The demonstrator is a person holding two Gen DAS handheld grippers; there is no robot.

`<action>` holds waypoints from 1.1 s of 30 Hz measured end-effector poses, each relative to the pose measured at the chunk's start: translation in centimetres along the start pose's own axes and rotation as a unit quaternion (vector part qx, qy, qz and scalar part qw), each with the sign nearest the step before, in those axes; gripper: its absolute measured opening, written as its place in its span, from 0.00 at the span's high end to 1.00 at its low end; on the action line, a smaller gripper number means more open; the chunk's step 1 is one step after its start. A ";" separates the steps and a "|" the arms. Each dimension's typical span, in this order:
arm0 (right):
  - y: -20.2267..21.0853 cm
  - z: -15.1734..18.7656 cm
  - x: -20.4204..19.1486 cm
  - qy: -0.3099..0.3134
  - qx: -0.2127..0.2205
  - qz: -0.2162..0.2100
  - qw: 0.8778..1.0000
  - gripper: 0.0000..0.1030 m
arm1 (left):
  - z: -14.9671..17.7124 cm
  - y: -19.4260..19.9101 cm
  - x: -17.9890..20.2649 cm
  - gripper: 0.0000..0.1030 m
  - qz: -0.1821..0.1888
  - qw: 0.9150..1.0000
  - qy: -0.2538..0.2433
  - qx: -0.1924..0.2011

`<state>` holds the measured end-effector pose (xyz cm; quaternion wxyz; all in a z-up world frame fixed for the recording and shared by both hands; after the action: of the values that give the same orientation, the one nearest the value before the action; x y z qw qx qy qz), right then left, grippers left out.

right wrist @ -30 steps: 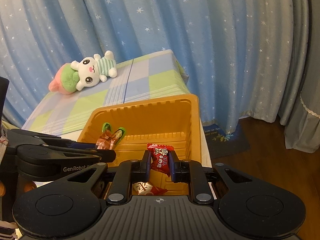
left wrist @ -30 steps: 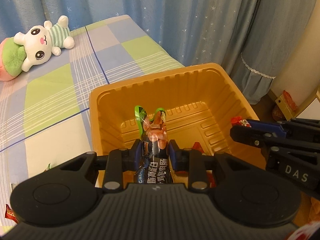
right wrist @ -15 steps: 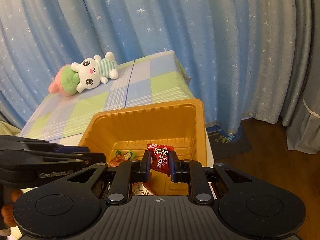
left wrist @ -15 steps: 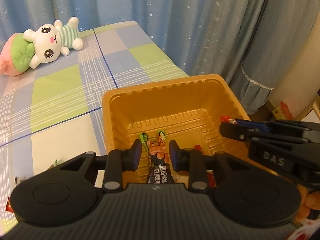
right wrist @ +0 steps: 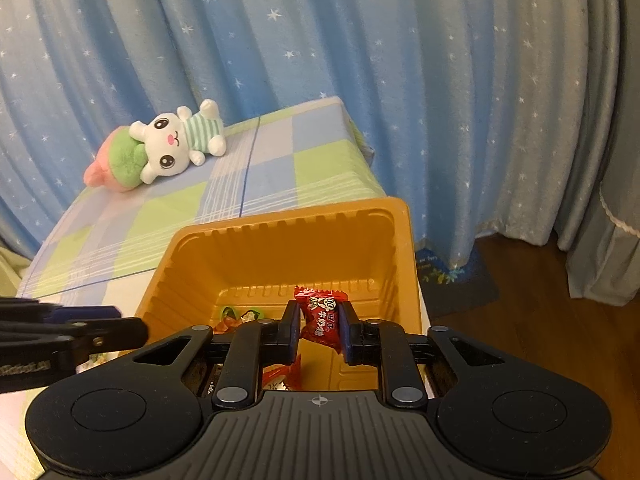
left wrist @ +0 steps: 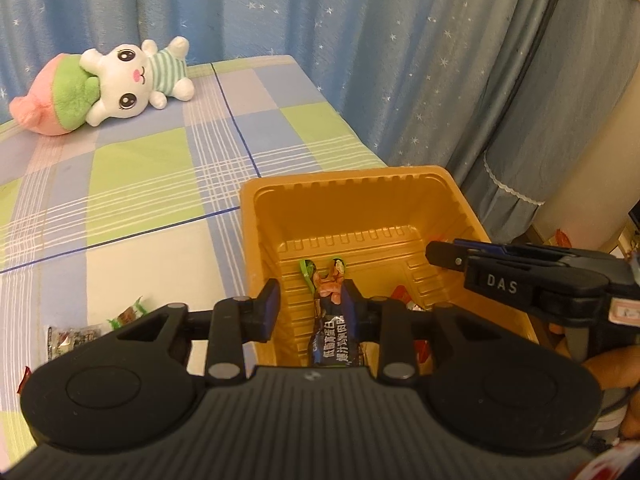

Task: Organize snacks
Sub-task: 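Open both grippers to drop the snack bar and red packet into the tray, then move both grippers back toward the remaining candies on the table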

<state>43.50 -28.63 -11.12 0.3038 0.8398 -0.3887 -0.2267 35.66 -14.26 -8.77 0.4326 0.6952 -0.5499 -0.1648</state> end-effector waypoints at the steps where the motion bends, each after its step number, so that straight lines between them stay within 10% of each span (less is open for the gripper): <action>1: 0.1 -0.1 0.0 -0.004 0.003 0.002 1.000 0.56 | 0.0 0.3 -0.1 0.67 0.001 1.000 0.002 0.003; 13: 3.2 -0.6 -1.6 -0.016 0.035 -0.011 0.999 0.16 | 0.4 4.9 -2.2 0.44 0.009 0.999 0.031 0.034; 33: 9.3 2.3 -9.2 0.010 0.023 -0.033 0.999 0.12 | 3.9 12.1 -11.2 0.30 -0.008 0.998 0.052 0.028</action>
<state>31.78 -26.89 -5.02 0.2806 0.8613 -0.3624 -0.2193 21.57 -5.94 -4.26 0.4396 0.7192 -0.5254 -0.1160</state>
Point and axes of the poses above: each gripper's, at about its wrist camera, not at the fingertips, and y roughly against the way its jaws point, x to its right, z to its underside, the point moved 8 cm from there along -y, roughly the way its jaws point, and after that the axes turned 13 degrees about y, right-handed, at the moved point
